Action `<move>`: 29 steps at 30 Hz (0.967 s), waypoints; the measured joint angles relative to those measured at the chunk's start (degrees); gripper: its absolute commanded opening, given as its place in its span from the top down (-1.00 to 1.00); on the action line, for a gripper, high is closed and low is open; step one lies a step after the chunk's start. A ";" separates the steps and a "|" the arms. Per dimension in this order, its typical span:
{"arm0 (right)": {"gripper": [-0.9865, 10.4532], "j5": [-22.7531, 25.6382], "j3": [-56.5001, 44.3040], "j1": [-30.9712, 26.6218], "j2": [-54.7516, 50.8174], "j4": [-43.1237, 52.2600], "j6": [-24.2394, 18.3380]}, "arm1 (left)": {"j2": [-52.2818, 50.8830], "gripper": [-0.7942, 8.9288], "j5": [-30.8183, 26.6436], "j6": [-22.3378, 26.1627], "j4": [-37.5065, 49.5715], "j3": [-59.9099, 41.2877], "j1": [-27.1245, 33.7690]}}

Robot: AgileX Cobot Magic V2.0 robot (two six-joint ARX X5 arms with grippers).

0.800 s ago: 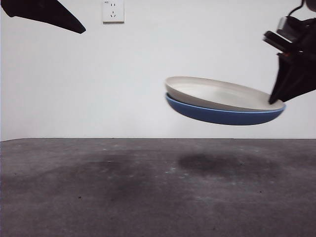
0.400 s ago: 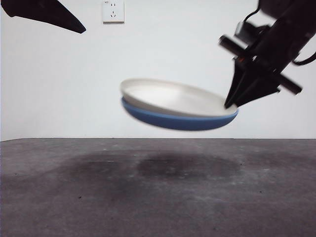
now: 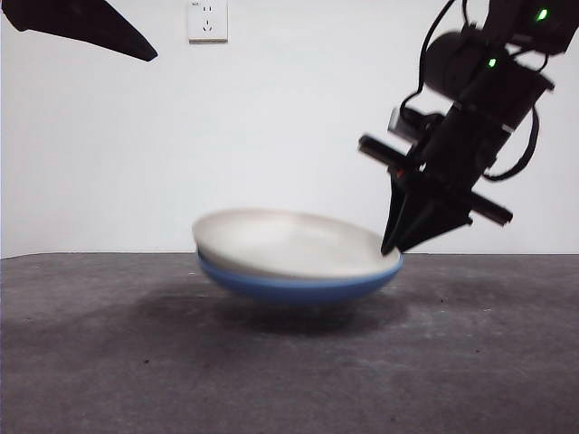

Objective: Pick up the white plate, put it on the blue plate, put it on desk

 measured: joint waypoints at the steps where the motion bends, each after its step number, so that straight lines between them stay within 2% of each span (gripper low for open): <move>1: 0.81 0.04 0.04 0.02 0.72 0.02 0.07 | 0.00 0.07 0.00 0.00 0.00 0.00 0.00; 12: 0.79 0.46 0.11 0.79 3.17 -0.22 0.17 | 0.00 0.07 0.00 -0.02 0.00 0.00 0.00; 17: 0.43 1.01 0.37 0.79 3.17 -1.25 0.39 | 0.00 0.07 0.00 -0.02 -0.13 0.00 0.00; 29: 0.42 1.51 0.44 0.90 -0.04 -3.19 0.55 | 0.00 0.07 0.00 -0.02 -0.22 0.00 0.00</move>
